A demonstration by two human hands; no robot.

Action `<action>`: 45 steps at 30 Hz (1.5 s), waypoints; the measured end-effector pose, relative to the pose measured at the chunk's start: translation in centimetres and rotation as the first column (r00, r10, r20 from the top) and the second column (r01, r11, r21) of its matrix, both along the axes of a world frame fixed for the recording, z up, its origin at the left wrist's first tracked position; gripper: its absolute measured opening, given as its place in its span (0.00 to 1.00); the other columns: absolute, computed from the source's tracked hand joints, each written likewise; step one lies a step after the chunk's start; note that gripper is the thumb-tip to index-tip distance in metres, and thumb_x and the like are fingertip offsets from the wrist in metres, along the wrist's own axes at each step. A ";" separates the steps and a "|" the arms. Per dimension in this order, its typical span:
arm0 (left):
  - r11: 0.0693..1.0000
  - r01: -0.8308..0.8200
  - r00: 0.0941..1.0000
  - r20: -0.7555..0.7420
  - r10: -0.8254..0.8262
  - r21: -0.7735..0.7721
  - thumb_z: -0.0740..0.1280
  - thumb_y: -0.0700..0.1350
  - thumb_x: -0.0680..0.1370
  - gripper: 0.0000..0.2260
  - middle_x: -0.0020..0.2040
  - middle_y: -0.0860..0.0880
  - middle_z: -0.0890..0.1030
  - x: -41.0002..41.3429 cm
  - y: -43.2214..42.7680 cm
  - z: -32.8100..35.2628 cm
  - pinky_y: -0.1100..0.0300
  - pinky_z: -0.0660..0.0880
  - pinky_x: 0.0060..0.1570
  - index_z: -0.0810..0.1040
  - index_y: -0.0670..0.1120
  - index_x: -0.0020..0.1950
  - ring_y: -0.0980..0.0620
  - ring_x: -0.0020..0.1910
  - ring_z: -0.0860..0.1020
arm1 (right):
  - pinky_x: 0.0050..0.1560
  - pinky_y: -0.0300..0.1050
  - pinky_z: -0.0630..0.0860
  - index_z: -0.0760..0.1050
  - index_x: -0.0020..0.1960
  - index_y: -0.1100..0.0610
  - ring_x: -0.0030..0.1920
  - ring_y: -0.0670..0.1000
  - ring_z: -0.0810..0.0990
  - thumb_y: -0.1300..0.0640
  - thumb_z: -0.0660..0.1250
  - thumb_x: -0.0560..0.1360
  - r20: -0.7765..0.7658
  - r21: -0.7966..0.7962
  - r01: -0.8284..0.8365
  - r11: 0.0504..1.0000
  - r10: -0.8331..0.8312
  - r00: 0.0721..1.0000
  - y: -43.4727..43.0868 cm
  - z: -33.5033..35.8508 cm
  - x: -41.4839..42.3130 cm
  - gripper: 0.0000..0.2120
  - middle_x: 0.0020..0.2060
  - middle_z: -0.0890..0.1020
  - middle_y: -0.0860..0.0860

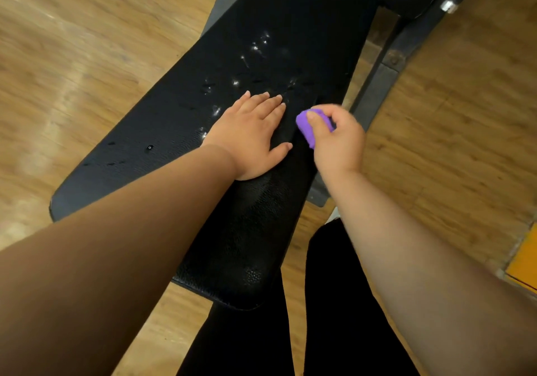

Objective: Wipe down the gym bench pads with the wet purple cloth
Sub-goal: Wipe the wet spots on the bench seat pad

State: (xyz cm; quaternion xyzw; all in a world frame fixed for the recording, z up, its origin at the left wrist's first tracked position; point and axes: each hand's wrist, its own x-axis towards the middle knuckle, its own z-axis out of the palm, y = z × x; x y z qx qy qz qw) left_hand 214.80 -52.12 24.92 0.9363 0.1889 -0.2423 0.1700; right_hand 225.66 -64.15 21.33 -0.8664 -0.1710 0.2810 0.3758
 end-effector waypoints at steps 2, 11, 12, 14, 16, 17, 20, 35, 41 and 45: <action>1.000 -0.003 1.000 0.003 0.003 -0.005 0.51 0.62 0.79 0.33 0.80 0.49 0.52 0.1 0.0 0.0 0.54 0.40 0.75 0.51 0.46 0.80 0.50 0.78 0.49 | 0.46 0.25 0.69 0.80 0.51 0.52 0.48 0.40 0.76 0.56 0.65 0.78 0.001 0.035 -0.036 0.999 0.036 0.999 -1.4 0.6 -1.3 0.05 0.47 0.80 0.44; 1.000 -0.003 1.000 0.016 0.003 -0.003 0.53 0.62 0.80 0.33 0.80 0.48 0.52 0.0 0.0 -0.1 0.55 0.41 0.75 0.52 0.45 0.79 0.49 0.78 0.49 | 0.42 0.22 0.67 0.78 0.49 0.51 0.48 0.42 0.76 0.56 0.64 0.79 -0.016 -0.032 0.024 0.999 -0.024 1.000 1.4 -0.6 1.8 0.05 0.46 0.79 0.43; 1.000 -0.004 1.000 0.018 0.004 -0.001 0.53 0.62 0.80 0.33 0.80 0.48 0.52 0.0 0.1 -0.1 0.56 0.41 0.75 0.52 0.45 0.79 0.49 0.78 0.49 | 0.43 0.23 0.68 0.78 0.49 0.50 0.48 0.41 0.76 0.56 0.65 0.78 -0.023 -0.014 0.038 0.999 -0.038 0.999 0.8 -0.4 0.9 0.04 0.45 0.79 0.43; 1.000 -0.005 1.000 0.018 0.005 -0.004 0.53 0.62 0.80 0.33 0.80 0.48 0.52 0.0 0.1 -0.2 0.56 0.41 0.75 0.52 0.46 0.79 0.50 0.78 0.49 | 0.46 0.25 0.69 0.79 0.49 0.50 0.47 0.39 0.76 0.56 0.66 0.78 -0.030 0.022 0.021 1.000 -0.021 0.999 -0.7 0.2 -0.8 0.04 0.45 0.80 0.43; 1.000 -0.012 1.000 0.021 0.012 -0.008 0.54 0.62 0.80 0.33 0.80 0.49 0.53 0.0 0.1 -0.3 0.55 0.41 0.75 0.52 0.46 0.79 0.50 0.78 0.49 | 0.46 0.24 0.68 0.80 0.49 0.51 0.45 0.35 0.75 0.57 0.66 0.77 -0.007 0.036 -0.022 0.999 0.022 1.000 -1.4 0.4 -1.1 0.05 0.45 0.80 0.43; 1.000 -0.015 1.000 0.019 0.015 -0.010 0.54 0.62 0.80 0.33 0.80 0.49 0.53 0.0 0.1 -0.2 0.55 0.41 0.75 0.52 0.46 0.79 0.50 0.78 0.49 | 0.45 0.22 0.67 0.80 0.50 0.53 0.45 0.34 0.74 0.58 0.66 0.78 0.004 0.030 -0.032 0.999 0.031 0.999 -1.2 0.2 -0.5 0.05 0.45 0.79 0.44; 1.000 -0.011 1.000 0.016 0.011 -0.007 0.54 0.61 0.80 0.33 0.80 0.48 0.53 0.0 0.0 -0.1 0.55 0.42 0.75 0.52 0.46 0.79 0.49 0.78 0.49 | 0.43 0.20 0.65 0.80 0.50 0.54 0.46 0.39 0.74 0.57 0.64 0.79 0.007 -0.028 -0.017 0.999 0.017 1.000 0.9 -0.8 2.2 0.06 0.48 0.79 0.46; 0.999 -0.048 0.998 0.029 0.048 -0.022 0.48 0.65 0.76 0.35 0.75 0.46 0.65 3.0 0.5 -0.6 0.53 0.47 0.75 0.64 0.44 0.76 0.47 0.75 0.60 | 0.42 0.20 0.65 0.78 0.51 0.53 0.47 0.40 0.73 0.55 0.63 0.79 0.006 -0.033 0.000 0.999 0.000 1.000 1.7 -1.6 2.8 0.05 0.48 0.78 0.45; 0.997 -0.061 0.998 0.010 0.061 -0.039 0.53 0.59 0.81 0.31 0.80 0.48 0.52 3.3 0.0 -2.4 0.55 0.45 0.76 0.52 0.45 0.79 0.49 0.79 0.48 | 0.47 0.27 0.68 0.76 0.48 0.48 0.48 0.38 0.75 0.55 0.65 0.78 -0.002 0.034 0.019 0.999 -0.019 1.000 -2.1 -0.9 0.6 0.03 0.46 0.79 0.43; 0.997 -0.072 0.997 0.008 0.072 -0.038 0.53 0.59 0.81 0.30 0.80 0.48 0.52 3.6 0.1 -2.4 0.55 0.45 0.76 0.52 0.46 0.79 0.49 0.79 0.48 | 0.44 0.20 0.65 0.77 0.49 0.54 0.44 0.37 0.72 0.57 0.64 0.79 0.014 -0.012 -0.006 1.000 0.007 1.000 1.1 -2.0 3.3 0.04 0.46 0.75 0.44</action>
